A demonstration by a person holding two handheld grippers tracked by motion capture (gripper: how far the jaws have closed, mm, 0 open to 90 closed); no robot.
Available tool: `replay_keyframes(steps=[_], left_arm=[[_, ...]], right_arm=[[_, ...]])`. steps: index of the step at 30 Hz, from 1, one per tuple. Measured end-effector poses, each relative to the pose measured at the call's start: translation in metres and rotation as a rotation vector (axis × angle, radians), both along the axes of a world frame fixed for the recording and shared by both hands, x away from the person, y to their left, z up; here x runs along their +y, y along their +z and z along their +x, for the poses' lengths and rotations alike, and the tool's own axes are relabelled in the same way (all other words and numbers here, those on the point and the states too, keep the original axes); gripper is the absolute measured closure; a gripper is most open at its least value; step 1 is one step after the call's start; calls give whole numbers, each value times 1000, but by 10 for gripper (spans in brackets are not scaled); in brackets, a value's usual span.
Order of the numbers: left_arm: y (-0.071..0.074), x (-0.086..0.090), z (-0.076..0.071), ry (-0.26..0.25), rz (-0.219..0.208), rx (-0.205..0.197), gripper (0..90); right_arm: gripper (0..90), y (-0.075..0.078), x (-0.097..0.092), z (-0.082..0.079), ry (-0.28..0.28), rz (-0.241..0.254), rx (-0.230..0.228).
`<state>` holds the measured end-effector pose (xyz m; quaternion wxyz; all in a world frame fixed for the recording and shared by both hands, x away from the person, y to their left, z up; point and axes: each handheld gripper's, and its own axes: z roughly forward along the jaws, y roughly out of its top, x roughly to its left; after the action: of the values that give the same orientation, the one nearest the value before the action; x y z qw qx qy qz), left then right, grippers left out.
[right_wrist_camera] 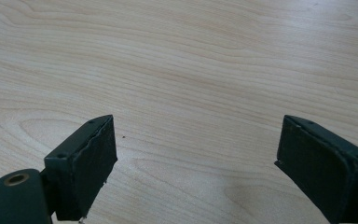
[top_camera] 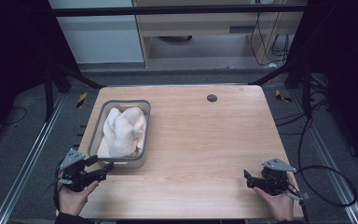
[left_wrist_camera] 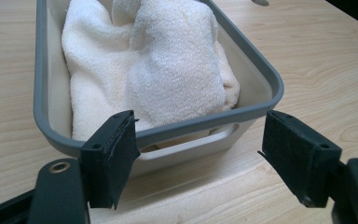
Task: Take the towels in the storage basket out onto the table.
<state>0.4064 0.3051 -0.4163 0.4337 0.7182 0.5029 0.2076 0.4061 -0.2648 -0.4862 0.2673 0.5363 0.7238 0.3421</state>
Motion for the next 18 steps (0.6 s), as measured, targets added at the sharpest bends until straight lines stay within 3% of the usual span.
replay_keyframes(steps=[18], left_arm=[[26,-4,21,-19,24,0,248]], right_arm=[[122,-1,1,1,4,-15,6]])
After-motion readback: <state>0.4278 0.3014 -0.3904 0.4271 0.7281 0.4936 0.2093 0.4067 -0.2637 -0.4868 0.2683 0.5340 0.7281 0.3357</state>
